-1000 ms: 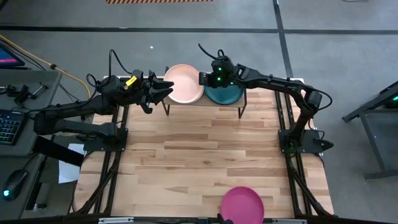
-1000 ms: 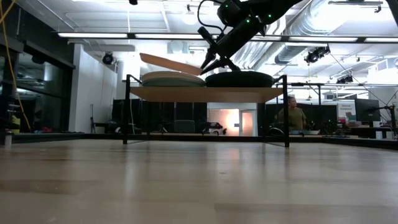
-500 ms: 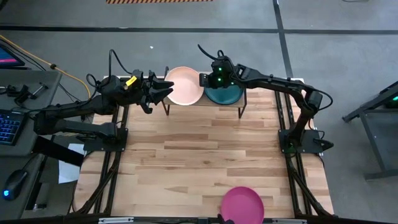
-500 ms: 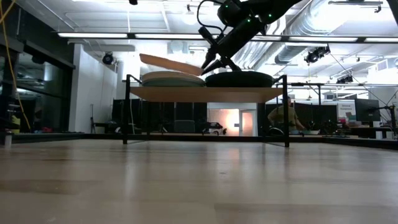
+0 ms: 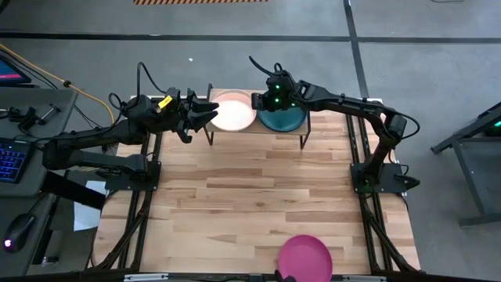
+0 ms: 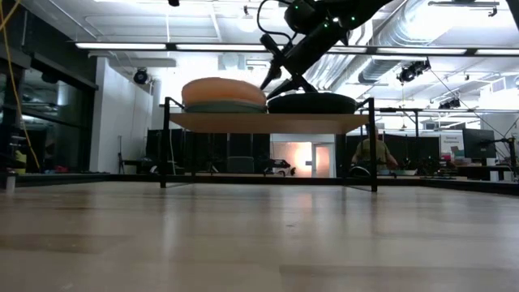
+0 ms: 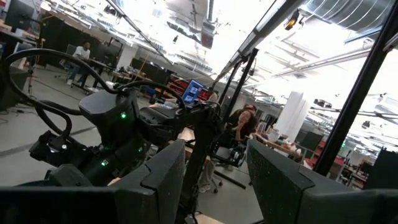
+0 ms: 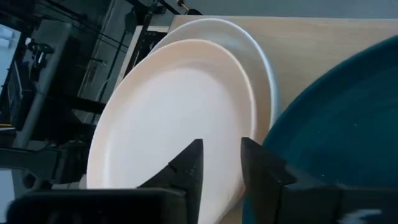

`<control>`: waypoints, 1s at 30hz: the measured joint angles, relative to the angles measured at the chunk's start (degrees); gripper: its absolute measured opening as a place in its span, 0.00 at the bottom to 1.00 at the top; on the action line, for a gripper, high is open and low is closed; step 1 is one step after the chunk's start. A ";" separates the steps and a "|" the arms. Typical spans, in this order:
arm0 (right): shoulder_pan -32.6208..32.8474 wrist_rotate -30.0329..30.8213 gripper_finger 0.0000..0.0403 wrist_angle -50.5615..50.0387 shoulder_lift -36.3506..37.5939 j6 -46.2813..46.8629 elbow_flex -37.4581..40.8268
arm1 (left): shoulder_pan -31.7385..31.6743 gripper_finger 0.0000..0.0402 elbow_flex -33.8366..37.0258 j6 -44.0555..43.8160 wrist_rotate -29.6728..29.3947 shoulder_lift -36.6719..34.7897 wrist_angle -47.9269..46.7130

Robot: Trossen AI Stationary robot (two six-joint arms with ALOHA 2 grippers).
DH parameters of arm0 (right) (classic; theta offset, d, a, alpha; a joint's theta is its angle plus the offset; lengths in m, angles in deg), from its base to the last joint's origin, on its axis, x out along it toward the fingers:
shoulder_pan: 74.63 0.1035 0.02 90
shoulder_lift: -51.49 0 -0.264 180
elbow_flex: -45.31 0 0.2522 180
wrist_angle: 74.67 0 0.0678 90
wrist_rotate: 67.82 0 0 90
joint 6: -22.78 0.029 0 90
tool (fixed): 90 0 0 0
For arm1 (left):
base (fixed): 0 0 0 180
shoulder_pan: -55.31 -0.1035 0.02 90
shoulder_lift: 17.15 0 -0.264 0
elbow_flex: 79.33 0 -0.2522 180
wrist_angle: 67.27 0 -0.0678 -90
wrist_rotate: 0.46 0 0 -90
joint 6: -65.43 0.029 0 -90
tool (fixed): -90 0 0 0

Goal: Place and stack plates onto a shelf
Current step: Stack the light pink plate on top of the white plate on the shelf, then stack the pink plate on top of the dark green plate on the shelf

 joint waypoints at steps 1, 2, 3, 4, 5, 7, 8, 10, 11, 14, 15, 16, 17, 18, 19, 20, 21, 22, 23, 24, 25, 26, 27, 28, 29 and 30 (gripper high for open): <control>0.00 0.01 0.23 -0.01 0.00 -0.23 0.00 | 0.01 0.40 0.00 0.00 0.00 0.00 0.00; 0.00 0.01 0.24 -0.02 0.00 -0.47 0.00 | -0.01 0.40 0.00 0.02 0.00 0.01 0.00; -0.13 0.01 0.24 -0.04 0.00 -0.68 -0.04 | -0.01 0.40 0.00 0.00 0.00 0.01 0.00; -0.26 0.01 0.25 -0.21 0.00 -1.21 -0.37 | -0.01 0.40 0.00 0.00 0.00 0.00 0.00; -0.45 0.01 0.25 -0.17 0.02 -2.09 -0.85 | 0.00 0.40 0.00 0.00 0.00 0.01 -0.02; -0.86 0.12 0.26 -0.16 0.53 -4.35 -1.96 | -0.01 0.40 0.00 0.00 0.00 0.00 0.00; -1.03 0.14 0.26 -0.28 1.00 -5.93 -2.72 | 0.01 0.40 -0.01 0.00 0.00 0.01 -0.01; -1.29 0.30 0.26 -1.56 2.47 -9.92 -4.12 | 0.00 0.40 0.00 0.00 0.01 0.00 -0.03; -1.31 0.34 0.26 -2.76 3.50 -12.01 -4.76 | 0.00 0.40 0.00 0.00 0.02 0.00 -0.05; -0.38 1.21 0.26 -8.13 7.57 -18.26 -5.31 | 0.00 0.40 0.00 0.00 0.02 0.00 -0.13; 0.23 1.95 0.26 -11.02 9.25 -20.38 -5.31 | 0.01 0.40 0.00 0.01 0.01 -0.01 -0.14; 1.05 3.37 0.26 -14.25 10.87 -22.33 -5.31 | 0.00 0.40 0.00 0.15 0.02 0.00 -0.15; 1.94 5.18 0.26 -17.55 12.66 -24.29 -5.31 | 0.01 0.40 0.00 0.59 0.00 -0.01 -0.17; 2.93 7.02 0.26 -20.91 14.57 -25.68 -5.29 | 0.01 0.40 0.00 1.20 0.01 0.01 -0.26; 4.09 8.83 0.26 -23.73 16.55 -26.69 -5.00 | 0.01 0.40 0.00 1.84 0.00 -0.01 -0.28; 5.20 10.11 0.26 -25.80 18.65 -27.41 -4.41 | -0.01 0.40 0.00 2.29 0.02 -0.01 -0.29; 6.44 11.15 0.26 -27.44 20.90 -27.92 -3.59 | 0.01 0.40 0.00 2.53 0.00 -0.01 -0.33; 7.69 11.98 0.26 -28.58 23.16 -27.98 -2.59 | 0.01 0.40 0.00 2.55 0.01 0.01 -0.33; 8.84 12.42 0.26 -29.39 25.56 -27.92 -1.39 | 0.01 0.40 0.00 2.56 0.02 0.00 -0.33; 10.01 12.86 0.26 -29.83 28.05 -27.72 -0.12 | 0.00 0.40 0.00 2.57 0.00 -0.01 -0.33; 11.04 13.06 0.26 -30.03 30.43 -27.48 1.07 | 0.01 0.40 0.00 2.65 0.01 0.01 -0.33; 12.08 13.17 0.26 -30.01 32.86 -27.44 2.36 | 0.01 0.40 0.00 2.93 0.00 0.01 -0.34; 13.03 13.31 0.26 -30.06 35.27 -27.19 3.70 | 0.01 0.40 0.00 3.30 0.02 0.01 -0.36; 13.86 13.72 0.26 -30.11 37.51 -26.55 4.95 | 0.01 0.40 0.00 3.68 0.00 0.01 -0.44; 14.64 14.17 0.26 -30.03 39.71 -25.76 6.30 | 0.01 0.40 0.00 4.15 0.00 0.01 -0.50; 15.28 14.59 0.26 -30.03 41.82 -24.91 7.70 | 0.01 0.40 0.00 4.58 0.00 0.03 -0.51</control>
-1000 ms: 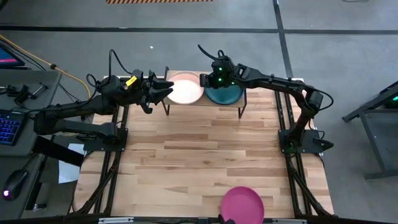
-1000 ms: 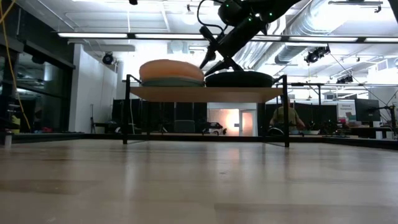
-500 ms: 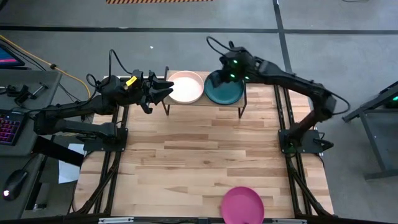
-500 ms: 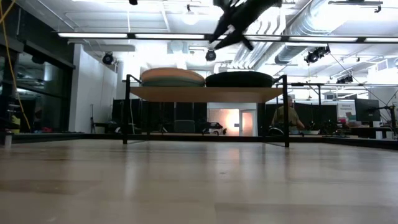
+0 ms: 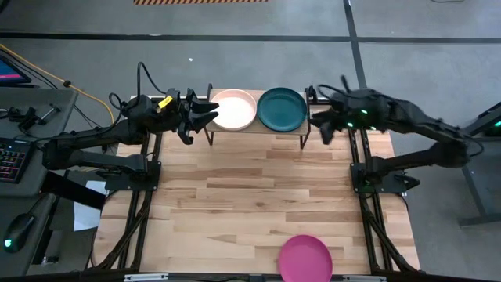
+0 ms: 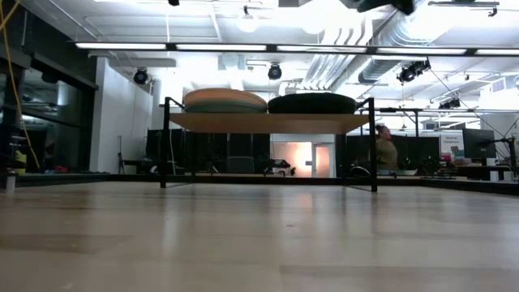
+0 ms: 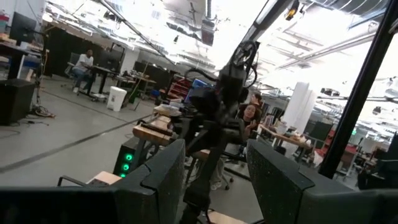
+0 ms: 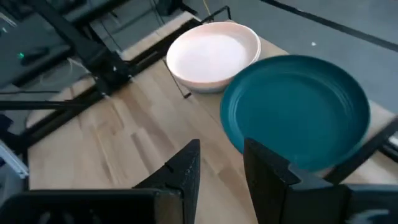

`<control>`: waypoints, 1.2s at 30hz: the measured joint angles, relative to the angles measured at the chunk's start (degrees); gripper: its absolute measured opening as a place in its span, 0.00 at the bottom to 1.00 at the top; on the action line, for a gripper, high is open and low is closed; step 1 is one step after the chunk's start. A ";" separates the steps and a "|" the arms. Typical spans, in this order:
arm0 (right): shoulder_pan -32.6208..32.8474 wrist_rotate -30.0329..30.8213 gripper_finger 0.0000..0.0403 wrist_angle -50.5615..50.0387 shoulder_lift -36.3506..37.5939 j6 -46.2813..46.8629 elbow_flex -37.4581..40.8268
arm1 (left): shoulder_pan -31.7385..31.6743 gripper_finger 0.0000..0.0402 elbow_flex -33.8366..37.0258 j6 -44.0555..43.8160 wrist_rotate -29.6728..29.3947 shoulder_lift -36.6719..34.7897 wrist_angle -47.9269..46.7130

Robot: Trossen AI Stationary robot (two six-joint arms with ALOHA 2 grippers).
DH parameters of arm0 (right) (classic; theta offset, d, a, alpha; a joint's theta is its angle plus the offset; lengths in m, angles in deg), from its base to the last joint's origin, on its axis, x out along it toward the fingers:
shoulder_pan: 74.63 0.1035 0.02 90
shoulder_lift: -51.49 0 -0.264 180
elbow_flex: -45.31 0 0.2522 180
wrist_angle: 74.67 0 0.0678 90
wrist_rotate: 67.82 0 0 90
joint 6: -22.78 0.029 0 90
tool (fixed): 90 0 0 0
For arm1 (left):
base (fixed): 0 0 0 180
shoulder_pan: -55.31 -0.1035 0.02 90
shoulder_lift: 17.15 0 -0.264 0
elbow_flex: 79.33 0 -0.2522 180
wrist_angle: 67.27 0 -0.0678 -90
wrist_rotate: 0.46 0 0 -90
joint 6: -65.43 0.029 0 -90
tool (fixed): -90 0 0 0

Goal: Place and stack plates onto a shelf
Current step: Stack the pink plate on top of the dark green plate on the shelf

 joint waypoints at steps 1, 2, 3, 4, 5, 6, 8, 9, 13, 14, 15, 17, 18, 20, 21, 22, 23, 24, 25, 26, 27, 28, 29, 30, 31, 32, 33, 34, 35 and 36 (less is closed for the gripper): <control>0.49 0.57 0.26 0.16 2.04 0.71 1.46 | 0.00 0.40 0.00 0.36 0.00 0.00 0.00; 0.91 1.38 0.26 0.77 3.85 1.20 2.92 | -0.01 0.40 0.00 0.49 0.00 0.00 -0.01; 1.33 2.75 0.26 2.05 5.65 1.77 4.68 | 0.00 0.40 0.00 0.49 0.00 0.00 0.00; 1.65 4.29 0.26 3.48 7.21 1.93 6.67 | -0.02 0.40 0.00 0.49 0.00 0.00 0.00; 1.93 5.63 0.26 5.28 8.60 1.95 8.81 | -0.01 0.40 0.00 0.53 0.00 0.00 0.00; 2.17 6.66 0.26 7.84 9.95 1.97 11.16 | 0.00 0.40 0.00 0.57 0.00 0.02 0.00; 2.43 7.55 0.26 14.41 11.83 2.27 15.94 | -0.01 0.40 0.00 0.52 -0.15 0.02 0.01; 2.52 7.36 0.26 17.64 12.51 2.81 18.24 | 0.00 0.40 0.00 0.52 -0.18 0.02 0.00; 2.69 2.13 0.26 28.28 13.35 4.60 24.89 | 0.00 0.40 0.00 0.50 -2.19 0.02 0.03; 2.69 0.31 0.26 29.93 13.28 4.72 25.96 | 0.00 0.40 0.00 0.46 -2.73 0.02 0.01; 2.69 -1.27 0.26 31.13 13.10 4.74 26.82 | -0.02 0.40 0.00 0.27 -3.02 0.02 0.02; 2.69 -3.90 0.26 33.16 12.58 4.71 27.84 | -0.02 0.40 0.00 0.06 -3.17 0.02 0.03; 2.69 -4.97 0.26 33.70 12.38 4.73 28.20 | -0.02 0.40 0.00 0.06 -3.20 0.02 0.00; 2.69 -6.25 0.26 34.13 12.06 4.74 28.47 | -0.01 0.40 0.00 0.06 -3.27 0.02 -0.15; 2.69 -6.70 0.26 34.35 11.92 4.62 28.47 | 0.00 0.40 0.00 0.03 -3.58 0.07 -0.47; 2.69 -7.12 0.26 34.28 11.88 4.52 28.47 | 0.00 0.40 -0.02 -0.20 -3.74 0.18 -0.97; 2.69 -7.73 0.26 34.36 11.79 4.33 28.47 | 0.00 0.40 -0.02 -0.92 -3.78 0.27 -1.70; 2.69 -8.76 0.26 34.66 11.75 3.66 28.47 | 0.00 0.40 -0.02 -1.67 -3.73 0.44 -2.51; 2.68 -9.97 0.26 34.76 11.70 3.04 28.47 | 0.00 0.40 -0.02 -2.04 -3.57 0.82 -2.68; 2.69 -11.29 0.26 34.96 11.70 2.19 28.47 | 0.01 0.40 -0.02 -2.11 -3.33 1.34 -2.71; 2.77 -12.69 0.26 35.48 11.70 1.82 28.47 | 0.07 0.40 -0.02 -2.08 -3.23 1.96 -2.76; 3.03 -13.88 0.26 35.80 11.68 1.69 28.47 | 0.09 0.40 -0.02 -2.05 -3.40 2.69 -2.75; 3.42 -15.07 0.26 35.84 11.66 1.79 28.47 | 0.13 0.40 -0.02 -2.12 -4.25 3.49 -2.76; 3.95 -16.28 0.26 35.74 11.60 1.91 28.47 | 0.11 0.40 -0.02 -2.68 -5.38 4.26 -2.62; 4.65 -17.78 0.26 35.70 11.57 1.93 28.47 | 0.11 0.40 -0.02 -3.13 -6.36 4.93 -2.53; 5.54 -19.55 0.26 35.68 11.57 1.95 28.47 | 0.11 0.40 -0.02 -3.71 -7.03 5.53 -2.27; 6.64 -21.28 0.26 35.67 11.59 2.07 28.47 | 0.07 0.40 -0.02 -4.40 -7.41 6.07 -1.77; 7.94 -22.82 0.26 35.60 11.58 2.38 28.47 | 0.07 0.40 -0.02 -4.69 -7.43 6.59 -1.10; 9.41 -23.89 0.26 35.54 11.55 3.53 28.47 | 0.07 0.40 -0.02 -4.82 -7.42 7.04 -0.22; 11.20 -24.40 0.26 35.57 11.36 4.93 28.47 | 0.07 0.40 -0.02 -4.88 -7.41 7.35 0.50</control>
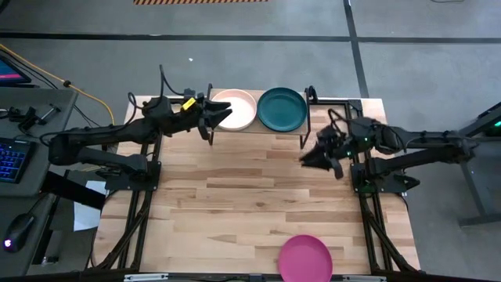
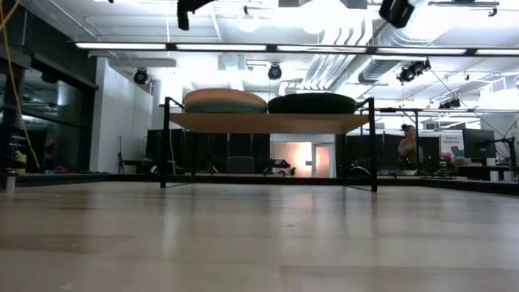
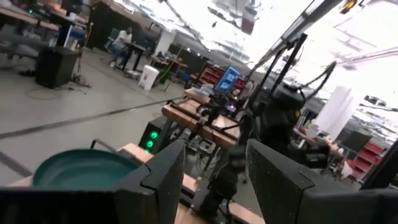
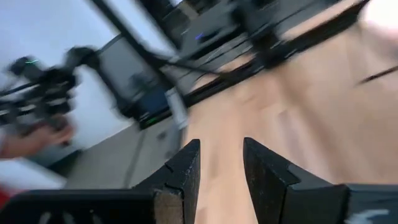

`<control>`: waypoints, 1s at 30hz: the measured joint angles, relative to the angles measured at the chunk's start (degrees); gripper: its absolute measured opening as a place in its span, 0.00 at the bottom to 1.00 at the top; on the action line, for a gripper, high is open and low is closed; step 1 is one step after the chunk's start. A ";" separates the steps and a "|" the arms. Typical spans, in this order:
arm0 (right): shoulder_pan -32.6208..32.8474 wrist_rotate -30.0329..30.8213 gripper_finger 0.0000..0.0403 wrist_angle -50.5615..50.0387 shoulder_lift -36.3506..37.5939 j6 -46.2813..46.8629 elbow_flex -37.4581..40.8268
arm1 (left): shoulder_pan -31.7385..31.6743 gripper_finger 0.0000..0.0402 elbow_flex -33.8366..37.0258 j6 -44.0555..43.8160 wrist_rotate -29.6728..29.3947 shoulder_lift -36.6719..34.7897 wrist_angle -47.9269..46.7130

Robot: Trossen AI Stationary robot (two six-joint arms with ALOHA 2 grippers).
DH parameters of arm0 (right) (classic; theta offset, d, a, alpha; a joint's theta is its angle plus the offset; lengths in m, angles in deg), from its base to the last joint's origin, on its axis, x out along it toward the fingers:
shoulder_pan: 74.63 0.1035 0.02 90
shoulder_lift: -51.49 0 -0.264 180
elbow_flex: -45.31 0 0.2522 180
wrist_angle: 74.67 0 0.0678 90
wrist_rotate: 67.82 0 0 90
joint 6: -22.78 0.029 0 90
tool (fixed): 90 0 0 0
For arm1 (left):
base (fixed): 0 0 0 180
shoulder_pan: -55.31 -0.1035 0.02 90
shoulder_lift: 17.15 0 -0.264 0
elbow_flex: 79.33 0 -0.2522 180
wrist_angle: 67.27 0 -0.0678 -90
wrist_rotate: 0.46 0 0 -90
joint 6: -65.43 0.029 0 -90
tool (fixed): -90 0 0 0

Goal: Place and stack plates onto a shelf
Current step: Stack the pink plate on top of the dark green plate on the shelf

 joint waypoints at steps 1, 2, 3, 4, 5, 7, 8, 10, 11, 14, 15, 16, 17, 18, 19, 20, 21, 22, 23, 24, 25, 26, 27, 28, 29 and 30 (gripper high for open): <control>1.94 -0.45 0.26 0.02 -0.21 1.89 0.00 | 0.01 0.40 0.00 0.12 0.01 0.27 0.81; 4.02 -0.58 0.26 -0.01 -0.59 4.10 0.00 | 0.02 0.40 0.00 0.40 0.02 0.50 1.61; 6.40 -0.60 0.26 0.07 -1.21 6.37 0.00 | 0.02 0.40 0.00 0.73 0.02 0.67 2.25; 8.78 -0.50 0.26 0.06 -2.02 8.71 0.00 | -0.06 0.40 0.00 0.89 0.02 0.78 2.83; 11.24 0.33 0.26 0.07 -3.05 10.99 0.00 | -0.17 0.40 0.00 1.04 0.02 0.83 3.28; 16.54 3.26 0.26 0.01 -5.72 15.39 0.00 | -0.19 0.40 0.00 2.22 0.02 0.75 3.56; 19.12 5.05 0.26 0.11 -7.36 17.76 0.00 | -0.19 0.40 0.00 2.79 0.05 0.74 3.54; 23.87 7.99 0.26 0.51 -11.30 23.54 0.00 | -0.20 0.40 0.00 3.92 0.91 0.64 3.35; 25.98 8.89 0.26 1.21 -13.56 27.16 0.00 | -0.20 0.40 0.00 4.66 1.71 0.56 3.43; 31.53 9.49 0.26 4.33 -20.78 39.40 0.00 | -0.20 0.40 0.00 5.85 4.99 0.52 3.44; 33.18 9.49 0.26 5.85 -23.23 43.18 0.00 | -0.20 0.40 0.00 5.86 5.69 0.52 3.38; 34.77 9.51 0.26 7.44 -25.92 47.27 0.00 | -0.18 0.40 0.00 5.86 6.03 0.53 3.41; 36.20 9.68 0.25 9.20 -28.40 51.54 0.00 | -0.17 0.40 0.00 5.86 6.03 0.52 3.44; 37.55 9.70 0.25 11.10 -30.93 55.86 0.00 | -0.17 0.40 0.00 5.86 6.00 0.52 3.43; 38.77 9.72 0.24 12.63 -33.52 60.06 -0.19 | -0.17 0.40 0.00 5.86 5.99 0.52 3.39; 39.89 9.84 0.22 13.25 -35.97 64.26 -0.72 | -0.20 0.40 0.00 5.89 5.99 0.52 3.38; 40.92 9.89 0.20 13.23 -38.41 68.75 -1.49 | -0.20 0.40 0.00 5.92 5.99 0.52 3.40; 41.85 9.86 0.18 13.21 -40.67 72.72 -2.29 | -0.20 0.40 0.00 5.90 5.97 0.52 3.42; 42.62 9.86 0.15 13.19 -42.85 76.12 -3.22 | -0.20 0.40 0.00 5.92 5.97 0.52 3.40; 43.28 9.86 0.12 13.21 -44.73 79.00 -4.07 | -0.20 0.40 0.00 6.05 5.97 0.52 3.40; 43.84 9.90 0.09 13.20 -46.50 81.17 -4.92 | -0.20 0.40 0.00 6.46 5.97 0.52 3.40; 44.23 9.89 0.05 12.92 -48.12 83.08 -5.83 | -0.20 0.40 0.00 6.94 5.97 0.52 3.40; 44.54 9.89 0.03 12.12 -49.48 84.57 -6.72 | -0.20 0.40 0.00 7.53 5.96 0.52 3.40; 44.70 9.90 0.01 10.64 -50.72 86.01 -7.67 | -0.20 0.40 0.00 8.05 5.90 0.52 3.40; 44.75 9.91 0.01 8.53 -51.79 87.60 -8.64 | -0.20 0.40 0.00 8.33 5.65 0.52 3.40; 44.69 9.89 0.02 5.57 -52.67 88.92 -9.66 | -0.20 0.40 0.00 8.41 5.11 0.52 3.40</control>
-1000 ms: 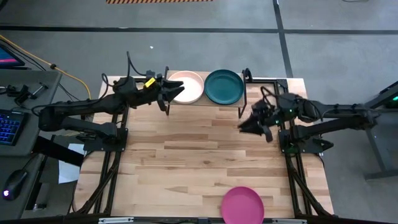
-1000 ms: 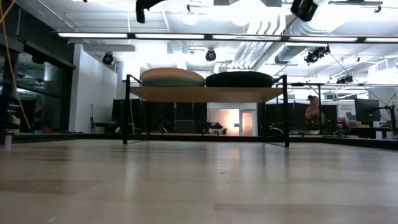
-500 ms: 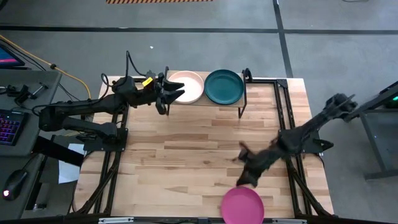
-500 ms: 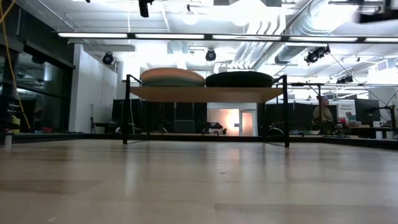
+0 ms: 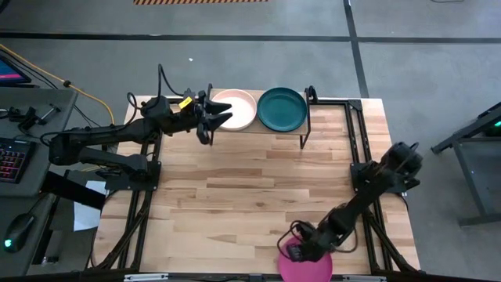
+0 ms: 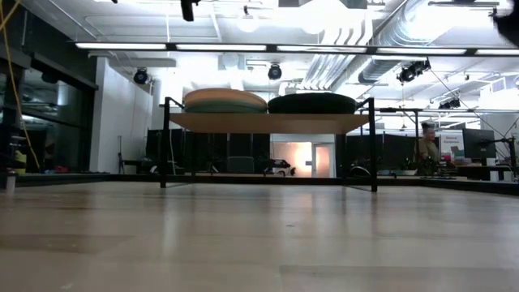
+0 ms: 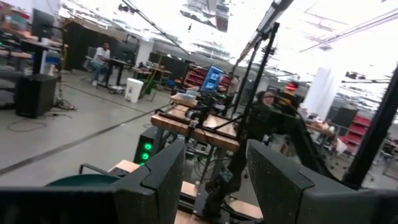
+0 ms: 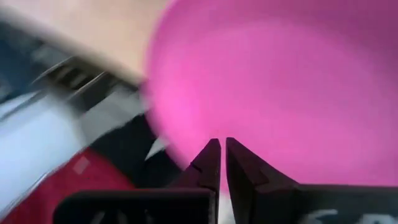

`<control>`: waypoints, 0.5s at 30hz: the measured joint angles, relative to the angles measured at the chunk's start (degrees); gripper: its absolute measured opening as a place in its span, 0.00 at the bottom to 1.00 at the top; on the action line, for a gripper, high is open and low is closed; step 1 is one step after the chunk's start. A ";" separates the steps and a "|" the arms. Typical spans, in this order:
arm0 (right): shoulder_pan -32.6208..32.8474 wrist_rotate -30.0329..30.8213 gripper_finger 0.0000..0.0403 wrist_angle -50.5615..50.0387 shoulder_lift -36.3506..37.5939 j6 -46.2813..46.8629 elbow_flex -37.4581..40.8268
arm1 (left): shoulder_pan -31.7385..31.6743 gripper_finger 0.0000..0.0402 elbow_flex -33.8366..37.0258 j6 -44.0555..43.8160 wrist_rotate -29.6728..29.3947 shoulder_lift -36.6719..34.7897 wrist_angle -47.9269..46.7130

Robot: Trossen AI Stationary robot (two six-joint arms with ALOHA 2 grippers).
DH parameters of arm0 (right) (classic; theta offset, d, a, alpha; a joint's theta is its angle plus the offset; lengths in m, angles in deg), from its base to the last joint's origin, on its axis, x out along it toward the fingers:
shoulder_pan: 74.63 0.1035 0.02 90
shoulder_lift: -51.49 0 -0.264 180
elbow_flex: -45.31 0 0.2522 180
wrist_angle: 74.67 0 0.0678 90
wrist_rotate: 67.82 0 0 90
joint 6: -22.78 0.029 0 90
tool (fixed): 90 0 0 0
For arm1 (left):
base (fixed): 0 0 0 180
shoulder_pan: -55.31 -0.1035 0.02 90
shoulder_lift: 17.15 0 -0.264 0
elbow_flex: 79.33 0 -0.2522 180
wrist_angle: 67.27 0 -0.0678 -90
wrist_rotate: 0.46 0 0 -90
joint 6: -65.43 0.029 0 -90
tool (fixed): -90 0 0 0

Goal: Place and stack plates onto a shelf
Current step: Stack the pink plate on top of the dark green plate on the shelf

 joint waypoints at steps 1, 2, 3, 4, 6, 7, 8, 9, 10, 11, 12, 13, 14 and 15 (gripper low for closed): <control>-0.07 -0.02 0.02 -3.49 -0.78 1.00 -1.10 | 0.00 0.40 0.00 -0.02 -0.56 0.00 0.02; -0.19 -0.02 0.01 -7.05 -1.43 1.61 -2.26 | 0.00 0.40 0.00 -0.02 -1.09 0.00 0.00; -0.36 -0.03 0.00 -10.41 -1.92 2.13 -3.29 | 0.00 0.40 0.00 -0.02 -1.59 0.00 0.00; -0.49 -0.03 0.00 -13.98 -2.23 2.42 -4.39 | 0.00 0.40 0.00 -0.02 -2.07 0.00 0.02; -0.85 -0.04 0.00 -20.00 -2.58 3.60 -6.15 | 0.00 0.40 0.00 -0.02 -2.98 0.00 0.00; -1.02 -0.04 0.00 -22.25 -2.59 3.78 -6.70 | 0.00 0.40 0.00 -0.02 -3.37 0.00 0.00; -1.26 -0.04 0.00 -23.91 -2.57 3.75 -7.01 | 0.00 0.40 0.00 -0.02 -3.74 0.00 0.02; -1.58 -0.04 0.00 -25.20 -2.57 3.71 -7.23 | 0.00 0.40 0.00 -0.04 -3.89 0.00 0.02; -1.87 -0.04 0.00 -26.62 -2.57 3.69 -7.41 | 0.00 0.40 0.00 -0.04 -3.89 0.00 0.00; -2.12 -0.04 0.00 -27.77 -2.57 3.49 -7.41 | 0.00 0.40 0.00 -0.04 -3.89 0.00 0.00; -2.51 -0.04 0.00 -28.29 -2.57 3.25 -7.30 | 0.00 0.40 0.00 -0.03 -3.91 0.00 0.03; -2.98 -0.06 0.00 -28.22 -2.57 3.19 -6.92 | 0.00 0.40 0.00 -0.04 -3.92 0.00 0.01; -3.42 -0.09 0.00 -28.45 -2.58 2.90 -6.65 | 0.00 0.40 0.00 -0.04 -4.04 0.00 0.01; -3.90 -0.02 0.00 -29.01 -2.59 2.00 -6.60 | 0.00 0.40 0.00 -0.04 -4.05 0.00 0.01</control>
